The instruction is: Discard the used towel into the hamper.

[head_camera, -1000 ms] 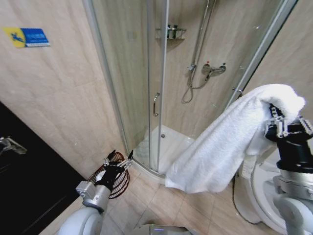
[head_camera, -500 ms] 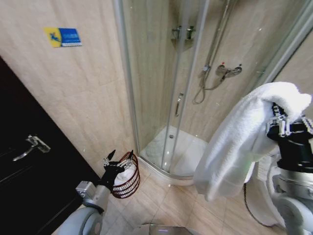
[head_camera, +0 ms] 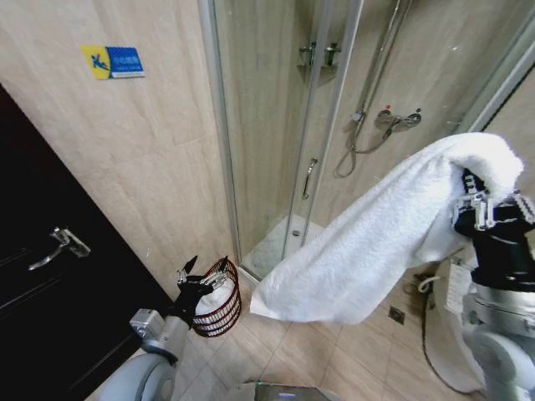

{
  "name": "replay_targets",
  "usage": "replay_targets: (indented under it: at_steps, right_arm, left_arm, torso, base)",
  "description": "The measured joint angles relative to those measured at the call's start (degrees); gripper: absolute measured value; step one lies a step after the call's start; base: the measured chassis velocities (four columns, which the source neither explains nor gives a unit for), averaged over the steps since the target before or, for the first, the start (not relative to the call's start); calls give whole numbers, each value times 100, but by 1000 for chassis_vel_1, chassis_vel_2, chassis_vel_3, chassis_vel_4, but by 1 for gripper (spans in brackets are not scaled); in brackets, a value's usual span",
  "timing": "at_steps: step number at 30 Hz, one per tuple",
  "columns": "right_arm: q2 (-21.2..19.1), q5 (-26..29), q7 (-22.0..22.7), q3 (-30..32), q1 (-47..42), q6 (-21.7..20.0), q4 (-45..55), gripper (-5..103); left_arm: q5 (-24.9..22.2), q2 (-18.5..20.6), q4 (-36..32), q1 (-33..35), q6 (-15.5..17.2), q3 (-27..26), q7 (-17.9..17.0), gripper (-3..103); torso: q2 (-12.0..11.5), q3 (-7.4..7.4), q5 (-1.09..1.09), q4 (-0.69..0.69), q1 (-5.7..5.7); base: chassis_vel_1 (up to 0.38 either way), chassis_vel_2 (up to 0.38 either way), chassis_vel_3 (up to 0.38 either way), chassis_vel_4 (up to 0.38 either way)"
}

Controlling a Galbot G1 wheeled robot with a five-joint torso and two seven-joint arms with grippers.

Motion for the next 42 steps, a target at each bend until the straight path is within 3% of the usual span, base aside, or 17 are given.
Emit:
replay_targets:
  at_steps: [28,42]
  right_arm:
    - [-351,294,-32,-54,481,107,-346,12]
    - [-469,367,-275,-121,667,182,-569,12]
  left_arm:
    - [0,-1,0,0,0,0,0,99]
    - [0,-1,0,0,0,-1,0,99]
  torso:
    - [-320,-174,2,0,-149]
    - [-489,-266,1,0,-226]
  base:
    - [109,114,108,113]
    - [117,128,133,132]
